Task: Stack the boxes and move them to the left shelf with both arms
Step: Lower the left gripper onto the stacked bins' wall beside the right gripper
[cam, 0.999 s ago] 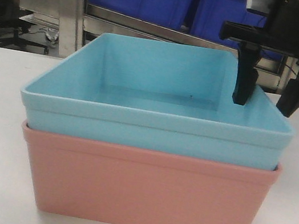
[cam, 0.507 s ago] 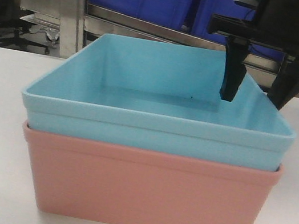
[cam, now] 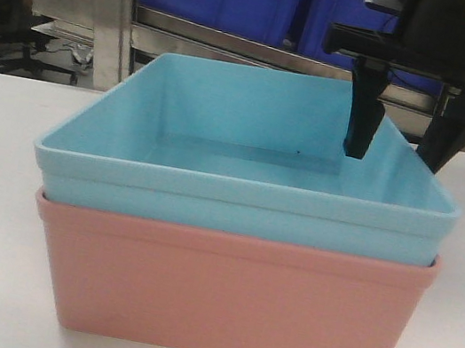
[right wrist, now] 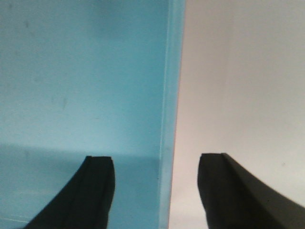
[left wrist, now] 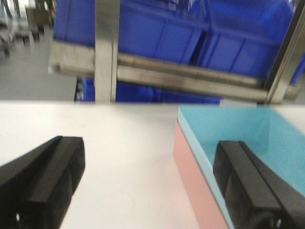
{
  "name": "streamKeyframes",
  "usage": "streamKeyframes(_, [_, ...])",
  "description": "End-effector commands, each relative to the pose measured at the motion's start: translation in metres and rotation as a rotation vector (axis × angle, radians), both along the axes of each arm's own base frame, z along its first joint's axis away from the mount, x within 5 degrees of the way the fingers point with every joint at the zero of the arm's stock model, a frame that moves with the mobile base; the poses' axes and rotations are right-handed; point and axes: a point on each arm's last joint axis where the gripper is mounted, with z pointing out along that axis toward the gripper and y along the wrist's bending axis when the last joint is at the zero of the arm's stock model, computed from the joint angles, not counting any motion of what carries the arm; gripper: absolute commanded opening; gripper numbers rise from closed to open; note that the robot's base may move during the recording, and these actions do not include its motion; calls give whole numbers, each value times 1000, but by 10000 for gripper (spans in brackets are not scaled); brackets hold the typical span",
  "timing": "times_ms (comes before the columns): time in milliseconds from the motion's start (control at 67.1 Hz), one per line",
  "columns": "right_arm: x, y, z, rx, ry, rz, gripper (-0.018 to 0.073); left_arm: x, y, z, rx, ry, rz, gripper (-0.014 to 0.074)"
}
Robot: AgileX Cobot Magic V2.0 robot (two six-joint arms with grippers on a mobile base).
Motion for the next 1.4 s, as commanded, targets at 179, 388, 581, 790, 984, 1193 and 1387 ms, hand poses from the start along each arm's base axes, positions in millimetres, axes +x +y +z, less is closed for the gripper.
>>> streamKeyframes(179, [-2, -3, 28, 36, -108, -4, 487, 76, -25, 24, -61, 284, -45, 456])
streamKeyframes(388, [-1, -2, 28, 39, -116, -5, 487, 124, -38, 17, -106, 381, -39, 456])
streamKeyframes(581, [-2, -2, 28, 38, -115, -4, 487, 156, -65, 24, -51, 539, -140, 456])
streamKeyframes(790, [-2, -2, 28, 38, -114, -5, 487, 194, -105, 24, -25, 718, -227, 456])
streamKeyframes(984, [-2, -3, 28, 36, -106, -8, 487, 222, -133, 11, 46, 870, -109, 456])
streamKeyframes(1193, [-2, -3, 27, 38, -98, -24, 487, 230, -160, -6, 126, 1008, -22, 456])
streamKeyframes(1387, [3, -1, 13, 21, -61, -24, 487, 240, -173, -32, 131, 1106, -26, 456])
